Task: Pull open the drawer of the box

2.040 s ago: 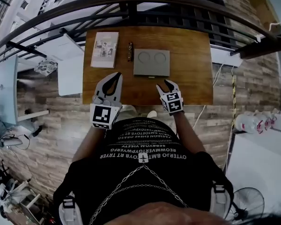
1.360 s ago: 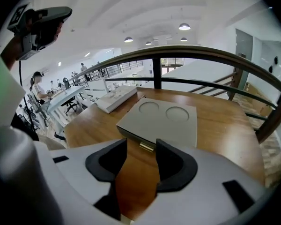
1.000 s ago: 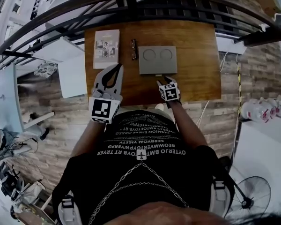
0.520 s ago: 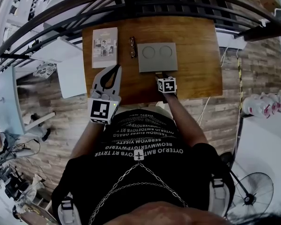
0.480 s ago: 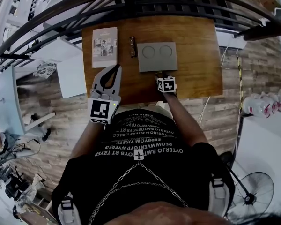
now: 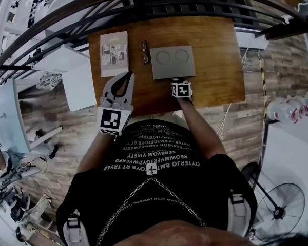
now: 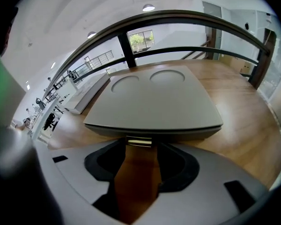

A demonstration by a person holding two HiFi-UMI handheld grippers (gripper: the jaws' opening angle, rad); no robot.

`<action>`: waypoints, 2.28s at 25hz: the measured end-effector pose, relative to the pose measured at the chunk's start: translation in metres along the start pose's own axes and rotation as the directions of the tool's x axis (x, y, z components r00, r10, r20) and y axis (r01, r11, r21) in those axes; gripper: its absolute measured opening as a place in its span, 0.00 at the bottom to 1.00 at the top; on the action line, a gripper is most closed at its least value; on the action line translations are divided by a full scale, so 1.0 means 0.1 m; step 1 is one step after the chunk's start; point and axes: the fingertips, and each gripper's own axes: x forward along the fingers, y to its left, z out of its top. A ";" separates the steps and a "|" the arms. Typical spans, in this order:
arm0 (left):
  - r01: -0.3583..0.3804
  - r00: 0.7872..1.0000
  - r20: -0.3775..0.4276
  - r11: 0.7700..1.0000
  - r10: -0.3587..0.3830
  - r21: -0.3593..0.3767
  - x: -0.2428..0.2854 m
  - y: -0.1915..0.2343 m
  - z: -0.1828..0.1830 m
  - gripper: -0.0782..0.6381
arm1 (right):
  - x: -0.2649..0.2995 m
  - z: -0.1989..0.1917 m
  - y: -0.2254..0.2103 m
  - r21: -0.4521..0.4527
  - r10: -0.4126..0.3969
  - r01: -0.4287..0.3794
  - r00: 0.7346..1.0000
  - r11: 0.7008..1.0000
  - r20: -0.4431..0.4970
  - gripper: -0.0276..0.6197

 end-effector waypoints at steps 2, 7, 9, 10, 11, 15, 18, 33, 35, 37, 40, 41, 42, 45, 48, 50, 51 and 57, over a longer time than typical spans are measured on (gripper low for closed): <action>0.013 1.000 -0.006 1.000 -0.013 -0.002 0.03 0.03 -0.05 0.12 | 0.02 0.00 -0.01 -0.009 -0.021 0.021 1.000 1.000 -0.006 0.36; 0.046 0.999 -0.008 0.999 -0.046 -0.001 0.03 0.08 -0.09 0.12 | 0.05 0.00 0.06 -0.032 -0.066 0.066 0.998 0.997 -0.014 0.31; 0.056 0.998 -0.004 0.998 -0.056 0.003 0.00 0.10 -0.07 0.12 | 0.02 0.00 0.07 -0.031 -0.076 0.076 0.997 0.997 -0.007 0.30; 0.059 0.998 -0.003 0.998 -0.059 0.005 -0.01 0.12 -0.07 0.12 | 0.02 0.00 0.08 -0.031 -0.079 0.079 0.997 0.996 -0.004 0.30; 0.062 0.998 -0.003 0.998 -0.062 0.006 -0.02 0.13 -0.08 0.12 | 0.01 0.00 0.08 -0.030 -0.081 0.081 0.997 0.996 -0.001 0.30; 0.072 0.997 -0.005 0.997 -0.072 0.004 -0.05 0.17 -0.13 0.12 | 0.02 -0.03 0.10 -0.033 -0.091 0.091 0.996 0.995 0.005 0.29; 0.083 0.997 -0.004 0.997 -0.083 0.006 -0.09 0.15 -0.14 0.12 | 0.00 -0.08 0.12 -0.041 -0.094 0.094 0.996 0.995 0.005 0.29; 0.102 0.994 0.037 0.994 -0.104 0.040 -0.24 0.02 0.03 0.12 | -0.17 -0.38 0.14 -0.034 -0.090 0.089 0.996 0.995 -0.025 0.30; 0.101 0.994 0.040 0.994 -0.103 0.040 -0.25 0.02 0.03 0.12 | -0.19 -0.42 0.15 -0.033 -0.088 0.087 0.996 0.996 -0.027 0.30; 0.103 0.994 0.044 0.994 -0.104 0.040 -0.27 0.00 0.04 0.12 | -0.21 -0.47 0.17 -0.035 -0.083 0.082 0.996 0.996 -0.030 0.30; 0.100 0.993 0.055 0.994 -0.102 0.039 -0.28 -0.06 0.08 0.12 | -0.25 -0.57 0.19 -0.042 -0.072 0.071 0.997 0.997 -0.037 0.30; 0.099 0.993 0.058 0.994 -0.101 0.035 -0.28 -0.10 0.10 0.12 | -0.27 -0.60 0.19 -0.046 -0.070 0.068 0.997 0.997 -0.040 0.30; 0.099 0.993 0.061 0.995 -0.101 0.031 -0.29 -0.15 0.12 0.12 | -0.29 -0.64 0.19 -0.050 -0.068 0.065 0.997 0.997 -0.044 0.30; 0.102 0.993 0.062 0.994 -0.104 0.028 -0.33 -0.29 0.16 0.12 | -0.33 -0.77 0.21 -0.070 -0.054 0.049 0.997 0.996 -0.059 0.30; 0.093 0.994 0.056 0.995 -0.094 0.019 -0.38 -0.39 0.14 0.12 | -0.39 -0.86 0.23 -0.111 -0.043 0.035 0.997 0.993 -0.066 0.30; 0.088 0.995 0.047 0.996 -0.088 0.012 -0.40 -0.44 0.09 0.12 | -0.39 -0.95 0.22 -0.121 -0.046 0.036 0.996 0.992 -0.078 0.30; 0.086 0.995 0.046 0.996 -0.087 0.010 -0.42 -0.48 0.09 0.12 | -0.38 -0.99 0.22 -0.127 -0.045 0.034 0.996 0.991 -0.077 0.30; 0.072 0.996 0.048 0.997 -0.072 0.005 -0.54 -0.65 0.08 0.12 | -0.46 -1.00 0.22 -0.146 -0.029 0.019 0.998 0.989 -0.064 0.30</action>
